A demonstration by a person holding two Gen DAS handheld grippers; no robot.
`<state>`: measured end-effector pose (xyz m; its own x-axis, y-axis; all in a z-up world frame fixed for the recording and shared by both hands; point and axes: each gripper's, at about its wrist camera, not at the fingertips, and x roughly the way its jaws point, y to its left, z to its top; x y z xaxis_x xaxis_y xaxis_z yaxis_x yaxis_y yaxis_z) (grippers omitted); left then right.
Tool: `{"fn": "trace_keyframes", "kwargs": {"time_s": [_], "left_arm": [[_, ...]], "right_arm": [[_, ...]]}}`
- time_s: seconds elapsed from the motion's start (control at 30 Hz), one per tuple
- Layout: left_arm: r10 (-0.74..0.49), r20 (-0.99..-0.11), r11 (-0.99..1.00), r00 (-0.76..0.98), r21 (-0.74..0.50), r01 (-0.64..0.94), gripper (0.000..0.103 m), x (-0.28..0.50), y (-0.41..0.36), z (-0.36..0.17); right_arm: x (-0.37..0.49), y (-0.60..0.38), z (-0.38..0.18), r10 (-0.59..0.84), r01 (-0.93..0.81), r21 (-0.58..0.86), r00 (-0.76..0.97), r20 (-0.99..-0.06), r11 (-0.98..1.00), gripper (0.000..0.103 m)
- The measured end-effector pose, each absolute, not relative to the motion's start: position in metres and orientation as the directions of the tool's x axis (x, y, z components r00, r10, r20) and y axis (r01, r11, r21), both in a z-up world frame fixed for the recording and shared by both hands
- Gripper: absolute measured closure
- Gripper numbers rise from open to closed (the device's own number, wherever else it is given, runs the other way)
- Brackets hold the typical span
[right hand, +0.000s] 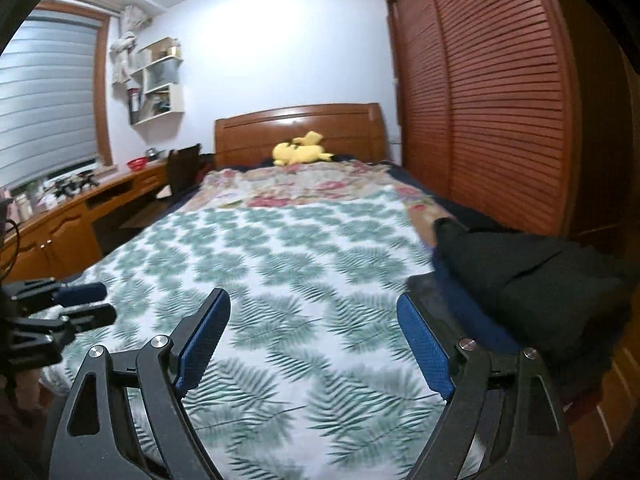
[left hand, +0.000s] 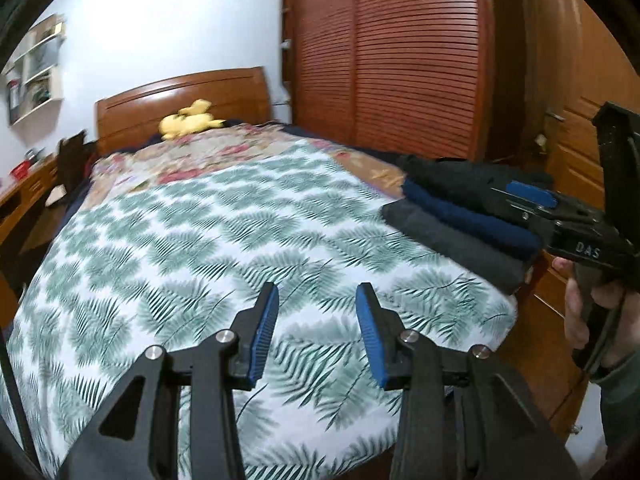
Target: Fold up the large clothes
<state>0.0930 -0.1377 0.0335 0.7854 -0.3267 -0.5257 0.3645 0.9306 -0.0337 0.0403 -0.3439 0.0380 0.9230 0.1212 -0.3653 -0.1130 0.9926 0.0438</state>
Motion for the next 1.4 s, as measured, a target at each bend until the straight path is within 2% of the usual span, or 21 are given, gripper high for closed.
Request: {"fn": "trace_keyframes", "kwargs": {"time_s": [0.3, 0.6, 0.8, 1.03, 1.4], "left_arm": [[-0.165, -0.516, 0.986, 0.841, -0.078, 0.145, 0.063, 0.064, -0.059, -0.004], [-0.056, -0.452, 0.998, 0.89, -0.051, 0.037, 0.063, 0.024, -0.015, 0.01], [-0.047, -0.397, 0.998, 0.917, -0.062, 0.024, 0.063, 0.0, -0.003, 0.03], [-0.062, -0.35, 0.996, 0.934, -0.078, 0.037, 0.063, -0.019, 0.001, 0.048], [-0.057, -0.337, 0.997, 0.94, -0.072, 0.034, 0.063, -0.028, -0.005, 0.048]], "right_arm": [[0.038, -0.282, -0.007, 0.201, -0.184, 0.08, 0.889, -0.412, 0.98, 0.015], [0.008, -0.236, 0.003, 0.239, -0.228, 0.073, 0.906, -0.35, 0.971, 0.015], [-0.016, -0.215, 0.022, 0.247, -0.245, 0.044, 0.926, -0.287, 0.969, 0.015], [-0.035, -0.203, 0.029, 0.249, -0.251, 0.025, 0.932, -0.263, 0.968, 0.015], [-0.044, -0.196, 0.028, 0.242, -0.249, 0.003, 0.937, -0.25, 0.968, 0.015]]}}
